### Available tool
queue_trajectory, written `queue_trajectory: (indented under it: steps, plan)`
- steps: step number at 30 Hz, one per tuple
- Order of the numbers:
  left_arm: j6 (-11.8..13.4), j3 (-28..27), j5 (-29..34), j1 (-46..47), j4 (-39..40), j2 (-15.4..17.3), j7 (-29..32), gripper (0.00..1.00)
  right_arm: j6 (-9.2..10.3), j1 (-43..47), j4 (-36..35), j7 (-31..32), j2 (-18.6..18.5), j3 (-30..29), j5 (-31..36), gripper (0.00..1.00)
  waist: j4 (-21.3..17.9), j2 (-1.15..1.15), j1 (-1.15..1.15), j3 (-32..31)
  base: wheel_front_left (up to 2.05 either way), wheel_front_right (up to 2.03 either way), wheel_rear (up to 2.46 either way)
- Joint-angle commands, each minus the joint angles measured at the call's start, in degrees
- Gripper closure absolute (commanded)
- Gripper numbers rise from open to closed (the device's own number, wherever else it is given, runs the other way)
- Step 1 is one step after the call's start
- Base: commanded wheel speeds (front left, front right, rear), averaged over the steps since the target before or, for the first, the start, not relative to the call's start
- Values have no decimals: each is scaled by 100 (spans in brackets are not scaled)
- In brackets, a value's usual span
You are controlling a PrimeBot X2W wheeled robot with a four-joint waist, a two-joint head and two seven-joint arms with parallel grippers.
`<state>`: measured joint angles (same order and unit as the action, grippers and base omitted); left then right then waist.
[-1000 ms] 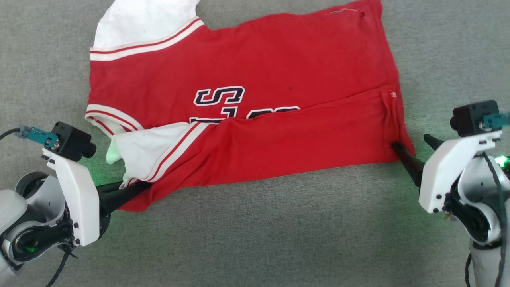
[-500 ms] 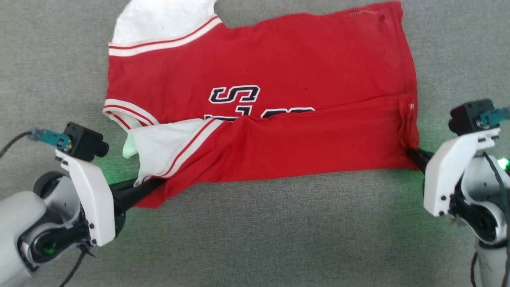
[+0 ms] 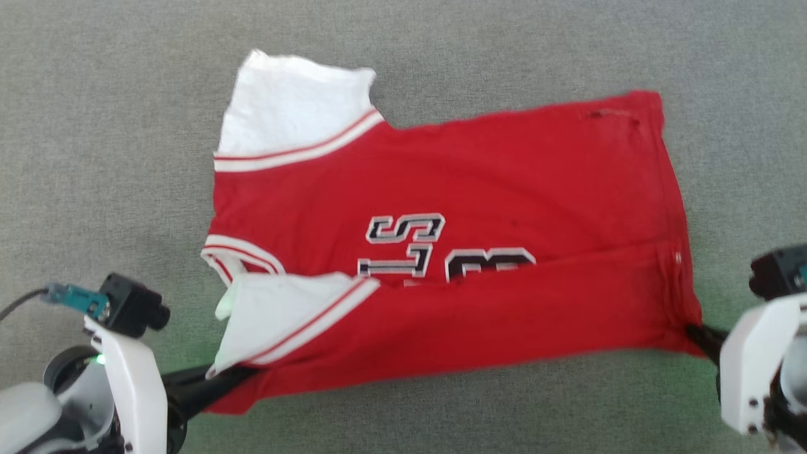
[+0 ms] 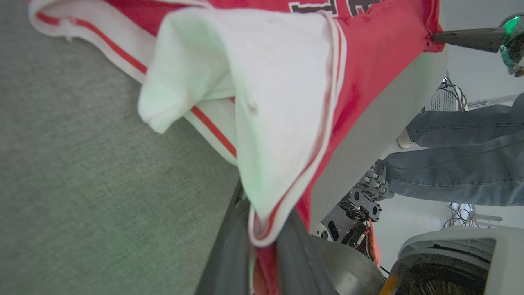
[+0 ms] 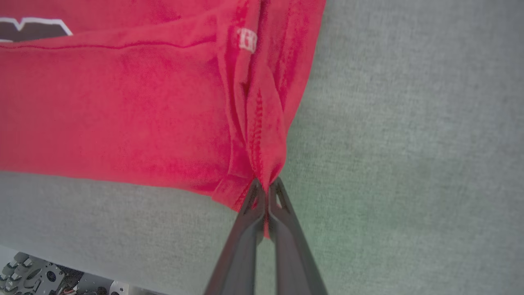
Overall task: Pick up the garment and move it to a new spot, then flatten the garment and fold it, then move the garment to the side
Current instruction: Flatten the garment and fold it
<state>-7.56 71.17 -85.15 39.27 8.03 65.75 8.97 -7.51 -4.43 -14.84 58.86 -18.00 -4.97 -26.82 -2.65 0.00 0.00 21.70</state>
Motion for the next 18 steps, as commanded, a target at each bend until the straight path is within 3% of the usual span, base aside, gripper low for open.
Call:
queue_trajectory:
  steps: [1,5,6,7,8,9,16,18]
  plan:
    - [17,30,52,-123,114,85,-73,100,5,219,-117,65,-43,-59,-56,100,9,0,0,-25,0,0,0]
    - [17,58,21,-245,201,136,-280,100,5,444,-312,-122,6,-219,-34,97,4,0,0,-55,0,0,0]
    - [17,57,42,-262,156,124,-332,100,5,462,-336,-203,19,-217,-8,69,-3,0,0,-67,0,0,0]
    - [17,57,34,-293,60,78,-470,65,5,421,-360,-428,56,-270,67,1,-16,0,0,-88,0,0,0]
    - [17,56,20,-307,42,55,-529,37,5,413,-361,-510,42,-232,103,0,-25,0,0,-99,0,0,0]
    - [16,48,21,-311,38,33,-612,0,5,421,-371,-603,17,-206,133,0,-29,0,0,-113,0,0,0]
    - [16,0,31,-389,-43,176,-1077,0,4,236,-476,-1538,109,-319,433,0,-72,0,0,-246,0,0,0]
    - [17,-122,11,-375,-271,238,-1437,0,4,85,-391,-2354,234,-232,648,0,-121,0,0,-368,0,0,0]
